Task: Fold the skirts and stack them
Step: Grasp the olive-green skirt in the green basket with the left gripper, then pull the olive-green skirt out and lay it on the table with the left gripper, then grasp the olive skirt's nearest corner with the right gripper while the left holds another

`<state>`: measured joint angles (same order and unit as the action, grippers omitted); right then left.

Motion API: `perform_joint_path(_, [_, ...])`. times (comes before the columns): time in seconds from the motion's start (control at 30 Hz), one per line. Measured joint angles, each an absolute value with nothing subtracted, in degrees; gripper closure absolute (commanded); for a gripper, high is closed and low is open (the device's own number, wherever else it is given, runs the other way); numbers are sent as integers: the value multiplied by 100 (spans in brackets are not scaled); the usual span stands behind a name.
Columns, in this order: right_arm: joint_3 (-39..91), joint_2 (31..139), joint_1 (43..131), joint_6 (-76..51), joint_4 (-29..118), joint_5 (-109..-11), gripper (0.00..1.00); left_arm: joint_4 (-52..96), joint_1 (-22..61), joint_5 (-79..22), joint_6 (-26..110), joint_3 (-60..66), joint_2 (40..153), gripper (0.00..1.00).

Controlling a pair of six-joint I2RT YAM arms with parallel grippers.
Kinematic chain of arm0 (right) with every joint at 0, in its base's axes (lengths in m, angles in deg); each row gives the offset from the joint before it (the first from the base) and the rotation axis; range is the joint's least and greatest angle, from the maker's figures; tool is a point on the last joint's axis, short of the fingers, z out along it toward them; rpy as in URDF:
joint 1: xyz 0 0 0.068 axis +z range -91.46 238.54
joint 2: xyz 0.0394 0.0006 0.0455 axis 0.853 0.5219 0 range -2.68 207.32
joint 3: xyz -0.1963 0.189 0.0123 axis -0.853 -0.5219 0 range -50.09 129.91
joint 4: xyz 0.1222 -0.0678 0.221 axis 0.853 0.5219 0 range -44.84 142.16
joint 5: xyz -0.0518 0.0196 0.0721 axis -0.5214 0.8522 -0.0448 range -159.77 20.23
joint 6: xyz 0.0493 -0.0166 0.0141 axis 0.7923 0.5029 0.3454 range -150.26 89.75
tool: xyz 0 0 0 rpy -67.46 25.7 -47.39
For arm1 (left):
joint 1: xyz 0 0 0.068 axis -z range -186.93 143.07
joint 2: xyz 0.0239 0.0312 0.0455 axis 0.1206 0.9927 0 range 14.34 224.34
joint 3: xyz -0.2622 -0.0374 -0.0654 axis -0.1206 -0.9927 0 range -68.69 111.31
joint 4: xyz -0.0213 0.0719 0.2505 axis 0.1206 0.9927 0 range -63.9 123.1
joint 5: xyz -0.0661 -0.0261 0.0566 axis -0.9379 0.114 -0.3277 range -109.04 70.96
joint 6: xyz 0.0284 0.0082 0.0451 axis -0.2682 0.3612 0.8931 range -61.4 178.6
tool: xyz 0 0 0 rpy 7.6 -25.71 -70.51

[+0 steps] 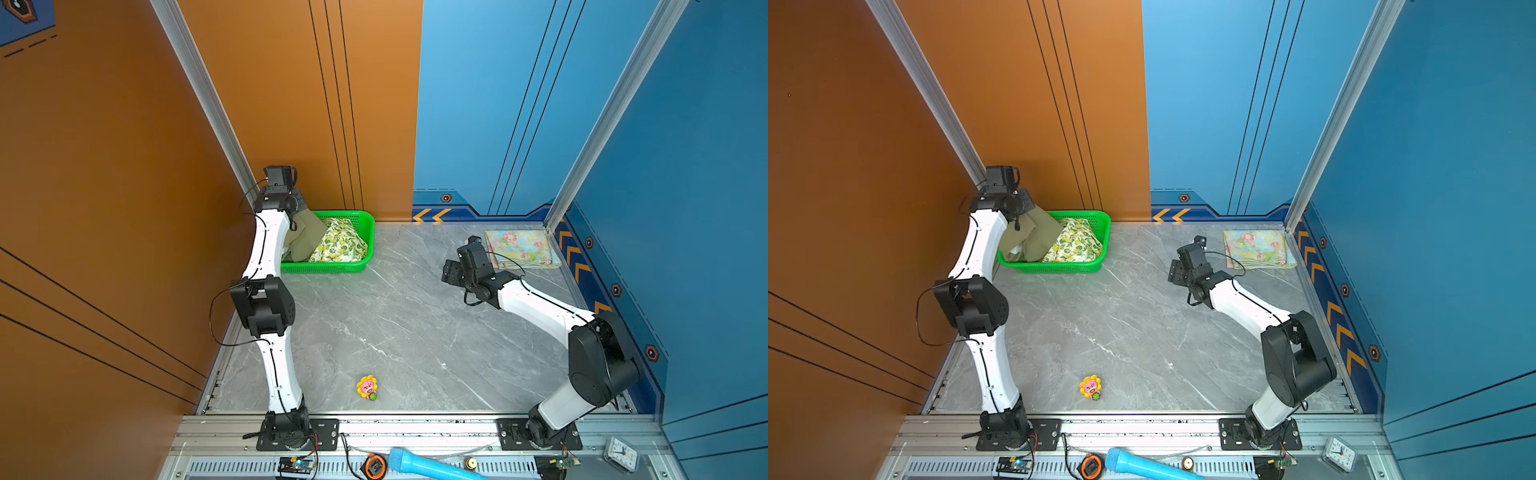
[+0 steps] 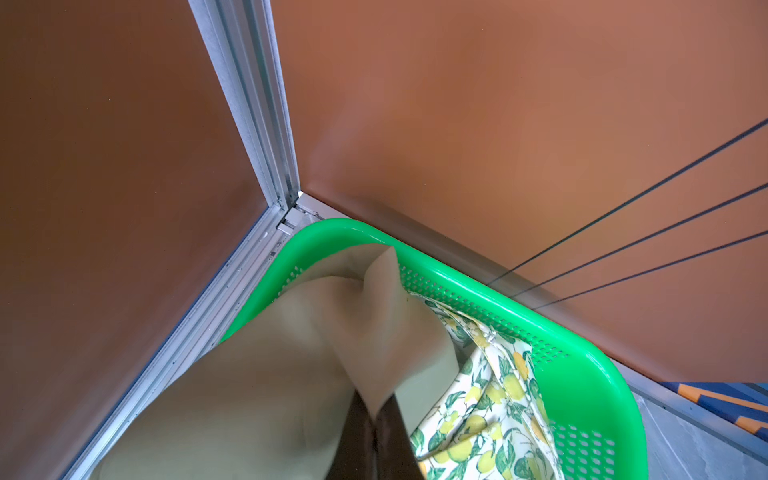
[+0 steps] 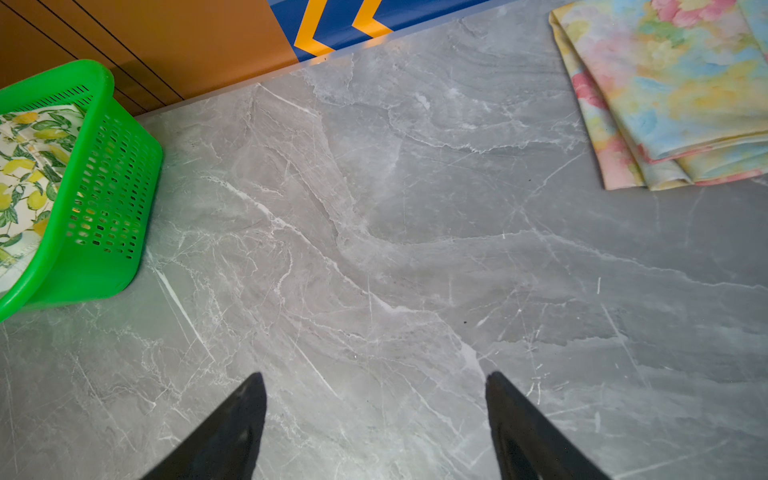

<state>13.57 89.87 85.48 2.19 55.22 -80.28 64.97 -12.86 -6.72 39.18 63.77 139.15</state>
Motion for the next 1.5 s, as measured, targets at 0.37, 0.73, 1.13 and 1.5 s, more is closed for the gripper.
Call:
perform_joint_path(0.37, [1353,8983,8520,361,5522,-8030,17,6582,-1192,-530,4119,6790,13679,100])
perform_joint_path(0.73, [1003,8240,8454,521,5522,-8056,17,6322,-58,-843,4543,6585,12215,100])
perform_joint_path(1.13, [164,6198,7967,772,5990,-8255,17,5524,2025,-1376,4299,4193,10744,100])
perform_joint_path(1.5, [-241,5040,7781,840,7284,-7872,16,4644,2987,-1680,3569,1529,11168,23])
